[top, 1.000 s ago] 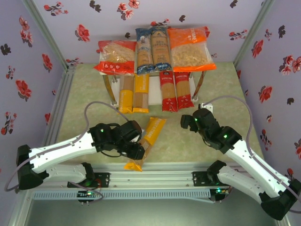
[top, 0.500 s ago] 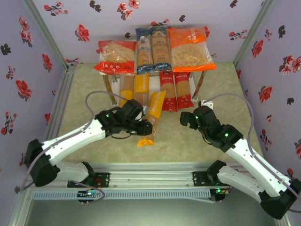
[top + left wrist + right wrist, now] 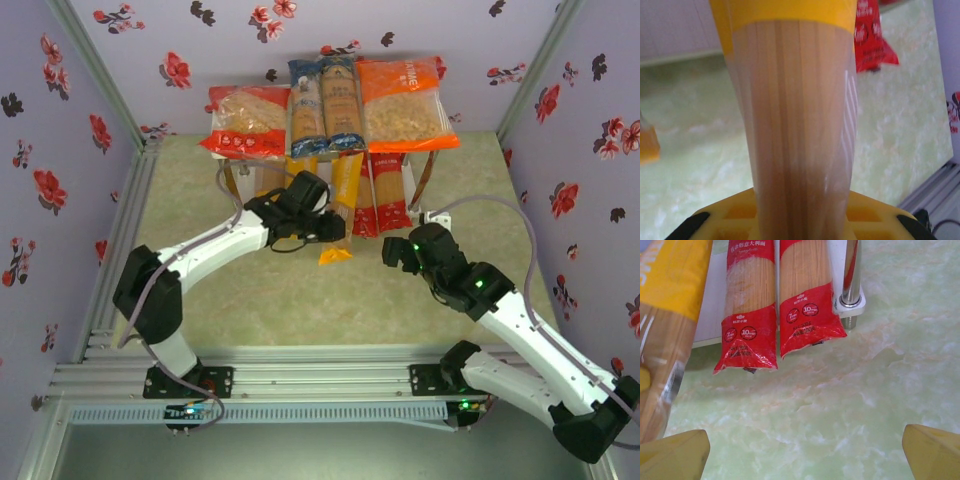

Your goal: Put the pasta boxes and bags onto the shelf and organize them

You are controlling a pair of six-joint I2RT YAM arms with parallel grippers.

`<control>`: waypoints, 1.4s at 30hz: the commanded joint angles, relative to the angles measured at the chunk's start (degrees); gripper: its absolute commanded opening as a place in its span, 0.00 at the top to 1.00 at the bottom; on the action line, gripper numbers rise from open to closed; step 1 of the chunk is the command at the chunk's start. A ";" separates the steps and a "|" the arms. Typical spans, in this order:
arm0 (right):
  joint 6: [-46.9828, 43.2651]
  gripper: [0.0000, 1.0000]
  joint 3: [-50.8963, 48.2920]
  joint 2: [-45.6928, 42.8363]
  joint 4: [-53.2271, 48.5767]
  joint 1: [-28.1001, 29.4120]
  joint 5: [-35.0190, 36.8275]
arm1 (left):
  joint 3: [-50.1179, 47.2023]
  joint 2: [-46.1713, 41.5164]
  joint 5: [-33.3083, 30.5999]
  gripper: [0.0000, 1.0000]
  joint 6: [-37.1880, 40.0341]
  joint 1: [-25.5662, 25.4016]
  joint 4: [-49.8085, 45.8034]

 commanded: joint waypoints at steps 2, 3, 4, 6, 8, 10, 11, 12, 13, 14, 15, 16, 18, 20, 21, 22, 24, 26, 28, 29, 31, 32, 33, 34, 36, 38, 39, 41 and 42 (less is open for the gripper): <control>-1.92 0.01 1.50 0.14 -0.72 -0.72 2.21 | 7.19 2.55 -2.82 1.00 3.89 0.93 6.74; -2.10 0.01 1.42 0.16 -0.73 -0.81 2.26 | 7.91 3.29 -2.97 1.00 3.90 1.02 6.79; -2.20 0.01 1.30 0.12 -0.70 -0.97 2.30 | 8.73 4.14 -3.46 1.00 4.07 1.06 6.42; -2.46 0.01 1.33 0.14 -0.60 -1.16 2.25 | 9.88 5.49 -4.53 1.00 4.33 1.32 5.99; -2.68 0.01 1.33 0.28 -0.51 -1.40 2.15 | 10.57 6.70 -5.82 1.00 4.41 1.75 5.67; -2.85 0.01 1.24 0.44 -0.51 -1.62 1.87 | 11.12 7.59 -7.73 1.00 4.74 2.05 4.92; -2.96 0.01 1.16 0.54 -0.50 -1.75 1.87 | 11.26 7.92 -8.49 1.00 4.91 2.28 4.74; -3.05 0.01 1.09 0.68 -0.46 -1.78 1.87 | 11.53 8.17 -9.42 1.00 5.08 2.49 4.46; -3.03 0.01 0.99 0.76 -0.42 -1.91 1.81 | 11.85 8.40 -10.44 1.00 5.29 2.63 4.01; -3.13 0.01 0.91 0.86 -0.35 -2.05 1.74 | 12.02 8.71 -11.05 1.00 5.46 2.83 3.87; -3.13 0.01 0.89 0.99 -0.27 -2.16 1.60 | 12.30 8.96 -11.40 1.00 5.50 3.03 3.81; -3.23 0.01 0.89 1.14 -0.15 -2.26 1.43 | 12.54 9.29 -12.14 1.00 5.55 3.19 3.64; -3.40 0.01 0.97 1.30 -0.04 -2.52 1.18 | 13.18 9.99 -13.11 1.00 5.58 3.54 3.17; -3.58 0.01 1.01 1.60 0.09 -2.73 0.98 | 13.92 10.91 -13.42 1.00 5.57 3.78 3.13; -3.67 0.01 0.99 1.69 0.15 -2.83 0.89 | 14.39 11.49 -13.43 1.00 5.57 3.96 2.91; -3.62 0.01 0.98 1.83 0.11 -2.94 0.89 | 15.15 12.19 -13.41 1.00 5.66 4.06 2.59; -3.62 0.01 0.94 1.96 0.15 -3.10 0.73 | 16.63 13.49 -13.40 1.00 6.02 4.18 1.72; -3.77 0.01 0.89 2.01 0.20 -3.41 0.59 | 17.46 14.54 -13.40 1.00 5.93 4.18 1.43; -3.82 0.01 0.72 1.97 0.20 -3.62 0.56 | 17.99 15.31 -13.56 1.00 5.75 4.23 1.24; -3.92 0.01 0.65 1.98 0.13 -3.79 0.53 | 18.24 15.64 -13.71 1.00 5.58 4.27 1.03; -4.02 0.01 0.45 1.97 0.11 -4.05 0.39 | 18.76 16.30 -14.40 1.00 5.48 4.44 0.17; -4.10 0.01 0.37 1.99 0.15 -4.20 0.37 | 18.83 16.46 -14.85 1.00 5.32 4.44 -0.18; -4.18 0.01 0.29 2.02 0.11 -4.33 0.28 | 18.66 16.43 -15.48 1.00 5.10 4.45 -0.45; -4.13 0.01 0.19 1.98 0.10 -4.46 0.19 | 18.47 16.33 -16.09 1.00 4.90 4.47 -0.61; -4.11 0.01 -0.15 2.03 0.22 -4.68 -0.16 | 17.55 15.92 -16.78 1.00 4.18 4.45 -0.08; -4.10 0.01 -0.30 2.05 0.61 -4.93 -0.50 | 17.27 15.73 -17.34 1.00 3.47 4.44 -0.04; -4.04 0.01 -0.34 2.06 0.71 -4.95 -0.68 | 17.16 15.86 -17.31 1.00 3.02 4.43 0.20; -3.98 0.01 -0.35 2.07 0.81 -5.03 -0.99 | 17.24 16.11 -17.35 1.00 2.38 4.42 0.23; -4.01 0.01 -0.19 2.06 0.74 -5.03 -1.06 | 17.26 16.22 -17.39 1.00 2.08 4.45 0.29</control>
